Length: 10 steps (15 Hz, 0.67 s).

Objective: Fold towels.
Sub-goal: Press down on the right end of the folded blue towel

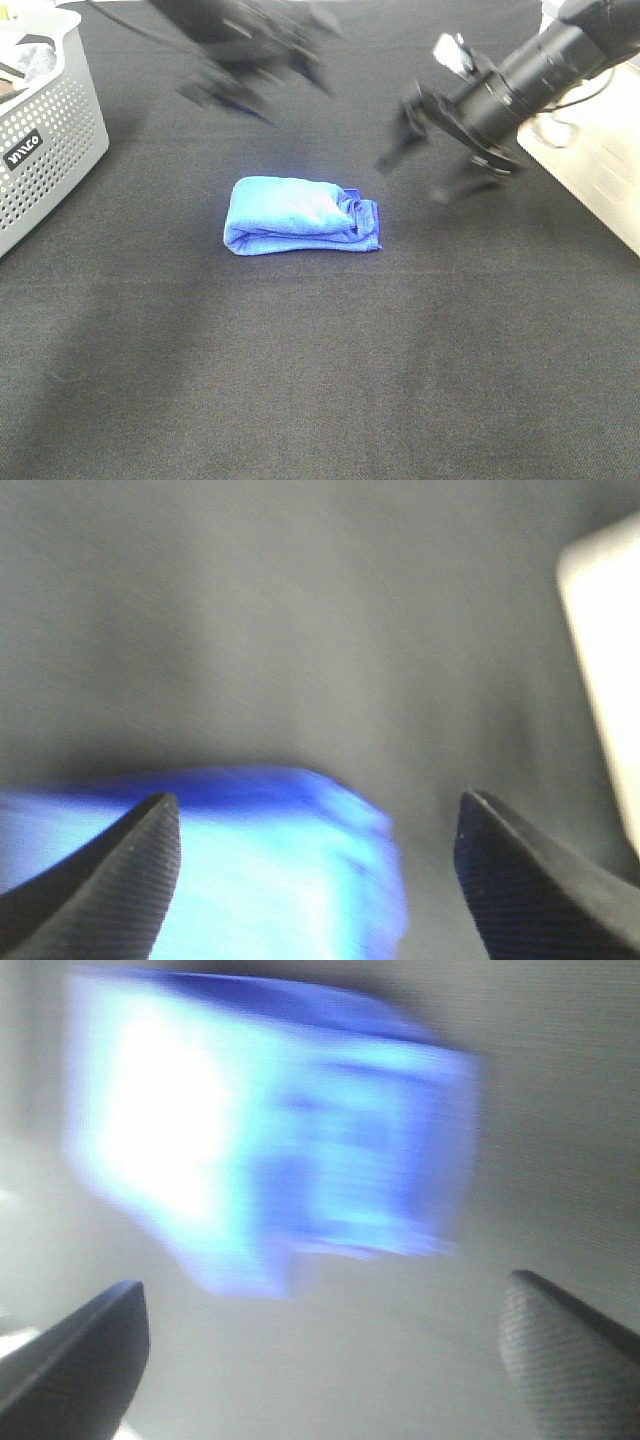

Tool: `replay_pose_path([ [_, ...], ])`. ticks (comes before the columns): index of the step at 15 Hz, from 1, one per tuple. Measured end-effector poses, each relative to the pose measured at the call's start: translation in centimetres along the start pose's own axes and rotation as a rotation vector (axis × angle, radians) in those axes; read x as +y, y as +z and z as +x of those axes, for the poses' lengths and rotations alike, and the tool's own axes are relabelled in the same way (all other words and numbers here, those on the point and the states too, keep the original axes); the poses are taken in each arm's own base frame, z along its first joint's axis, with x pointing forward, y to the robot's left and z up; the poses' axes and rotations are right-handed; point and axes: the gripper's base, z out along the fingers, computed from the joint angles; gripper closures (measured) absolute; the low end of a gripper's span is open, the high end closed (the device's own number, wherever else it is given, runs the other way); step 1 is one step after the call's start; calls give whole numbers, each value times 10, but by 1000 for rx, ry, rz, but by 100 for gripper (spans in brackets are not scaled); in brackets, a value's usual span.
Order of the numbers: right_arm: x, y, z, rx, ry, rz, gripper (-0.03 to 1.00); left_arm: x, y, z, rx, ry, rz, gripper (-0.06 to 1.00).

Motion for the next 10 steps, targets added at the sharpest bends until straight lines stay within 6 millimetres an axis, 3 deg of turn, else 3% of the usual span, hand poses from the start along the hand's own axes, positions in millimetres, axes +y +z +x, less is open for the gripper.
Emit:
replay_pose_path([
  [4,24,6,-8,-84,14,-315,8,40,-13,-20,2,-48,-71,22],
  [6,31,32,-2,-48,-6,-345,8,43,-14,-21,-4,-33,-90,22],
  [8,45,73,7,20,-34,-353,8,45,-14,-22,-15,-9,-114,22],
  [10,47,94,5,50,-49,-373,8,46,-15,-22,-16,-3,-121,22],
])
